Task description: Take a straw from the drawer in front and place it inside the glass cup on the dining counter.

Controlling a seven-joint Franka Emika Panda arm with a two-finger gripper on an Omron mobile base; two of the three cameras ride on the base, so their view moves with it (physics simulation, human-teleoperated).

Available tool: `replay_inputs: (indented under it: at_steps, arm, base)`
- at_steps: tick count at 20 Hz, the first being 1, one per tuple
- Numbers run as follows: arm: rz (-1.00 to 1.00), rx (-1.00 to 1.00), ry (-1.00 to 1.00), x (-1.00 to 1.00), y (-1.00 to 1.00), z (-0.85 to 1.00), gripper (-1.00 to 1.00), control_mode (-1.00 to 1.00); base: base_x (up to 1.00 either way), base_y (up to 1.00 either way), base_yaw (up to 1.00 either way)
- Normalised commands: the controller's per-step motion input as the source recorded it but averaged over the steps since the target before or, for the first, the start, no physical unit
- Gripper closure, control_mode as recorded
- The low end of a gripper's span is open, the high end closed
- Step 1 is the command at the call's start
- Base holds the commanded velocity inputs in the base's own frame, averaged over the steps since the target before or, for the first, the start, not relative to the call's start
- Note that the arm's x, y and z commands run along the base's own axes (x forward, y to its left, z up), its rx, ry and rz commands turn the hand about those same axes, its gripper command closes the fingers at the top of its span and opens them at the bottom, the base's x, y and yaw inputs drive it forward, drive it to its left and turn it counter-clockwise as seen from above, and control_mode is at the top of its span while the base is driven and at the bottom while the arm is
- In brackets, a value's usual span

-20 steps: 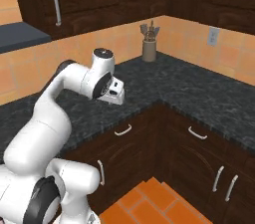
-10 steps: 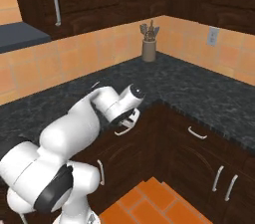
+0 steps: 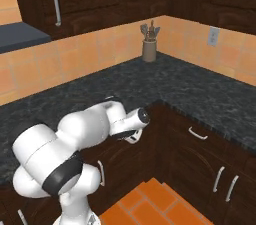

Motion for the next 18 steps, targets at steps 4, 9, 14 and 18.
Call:
replay_inputs:
  at_steps: [4, 9, 14, 18]
  arm:
    - [0.0, 0.16, -0.1, 0.2, -0.26, -0.62, -1.0, -1.0]
    - [0.0, 0.24, -0.01, 0.51, -0.2, -0.44, -1.0, -1.0]
    - [0.0, 0.24, 0.0, 0.64, -0.21, -0.35, -1.0, -1.0]
    - [0.0, 0.21, 0.06, 0.55, -0.23, -0.37, -1.0, -1.0]
  base:
    - [0.0, 0.0, 0.0]
    - [0.0, 0.0, 0.0]
    - [0.0, 0.0, 0.0]
    - [0.0, 0.0, 0.0]
